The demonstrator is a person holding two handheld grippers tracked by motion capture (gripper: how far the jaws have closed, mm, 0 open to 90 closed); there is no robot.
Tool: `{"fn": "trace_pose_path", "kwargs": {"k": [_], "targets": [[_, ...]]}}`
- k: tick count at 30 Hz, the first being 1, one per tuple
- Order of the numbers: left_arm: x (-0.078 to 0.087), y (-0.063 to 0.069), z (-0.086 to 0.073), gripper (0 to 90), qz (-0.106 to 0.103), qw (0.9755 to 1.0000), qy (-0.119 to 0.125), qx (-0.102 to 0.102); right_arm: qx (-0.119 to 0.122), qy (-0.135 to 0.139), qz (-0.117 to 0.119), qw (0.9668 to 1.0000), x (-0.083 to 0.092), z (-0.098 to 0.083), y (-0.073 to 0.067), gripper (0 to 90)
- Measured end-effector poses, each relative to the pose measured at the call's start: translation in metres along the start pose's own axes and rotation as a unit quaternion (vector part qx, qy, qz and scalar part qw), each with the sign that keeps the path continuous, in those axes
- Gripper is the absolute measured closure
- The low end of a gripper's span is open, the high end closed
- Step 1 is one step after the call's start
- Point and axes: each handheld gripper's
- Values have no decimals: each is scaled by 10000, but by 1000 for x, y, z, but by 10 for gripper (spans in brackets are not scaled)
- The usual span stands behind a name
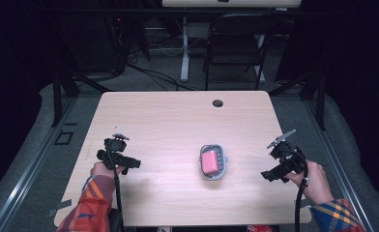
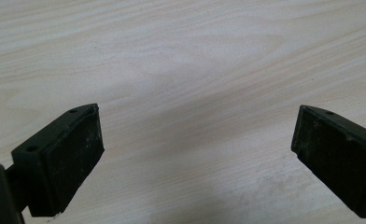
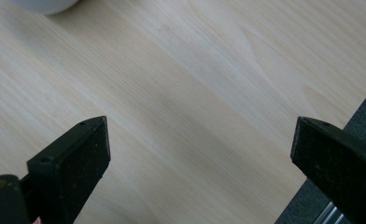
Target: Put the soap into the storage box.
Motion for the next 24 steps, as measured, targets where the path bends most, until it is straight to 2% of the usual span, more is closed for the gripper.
{"fn": "trace_pose_path", "kwargs": {"k": [7, 8, 11, 15, 16, 20, 21, 22, 23, 24], "targets": [[0, 0, 0, 21, 0, 10000, -17, -9, -113, -165, -42, 9998, -16, -20, -1, 1], [0, 0, 0, 21, -1, 10000, -17, -11, -29, -246, -16, 9997, -17, -21, -1, 0], [-1, 0, 0, 21, -4, 10000, -15, -1, 19, -388, -46, 9992, -23, -29, -2, 0], [0, 0, 0, 21, -7, 10000, -25, -24, -68, -337, -63, 9994, -31, -38, -5, 0], [0, 0, 0, 21, -7, 10000, -26, -23, 48, -422, -80, 9991, -32, -40, -4, 0], [-1, 0, 0, 21, -17, 10000, -23, -14, 121, -520, -39, 9986, -41, -45, -8, 0], [-1, -1, 0, 21, -22, 10000, -25, -8, 174, -598, -108, 9980, -42, -46, -8, 0], [-1, -1, 0, 21, -22, 10000, -26, -1, 0, -438, -57, 9990, -46, -48, -12, 0], [-1, -1, 0, 21, -24, 10000, -30, -6, 382, -780, -63, 9962, -42, -44, -8, 0], [-1, -1, 0, 21, -25, 10000, -25, -8, 272, -673, -78, 9973, -45, -46, -10, 0]]}}
Point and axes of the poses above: each handheld gripper's, and its own axes: x roughly backward along the jaws, z roughly out of its top, y roughly to its right, and after that the axes turned 7 degrees about -z, right-handed
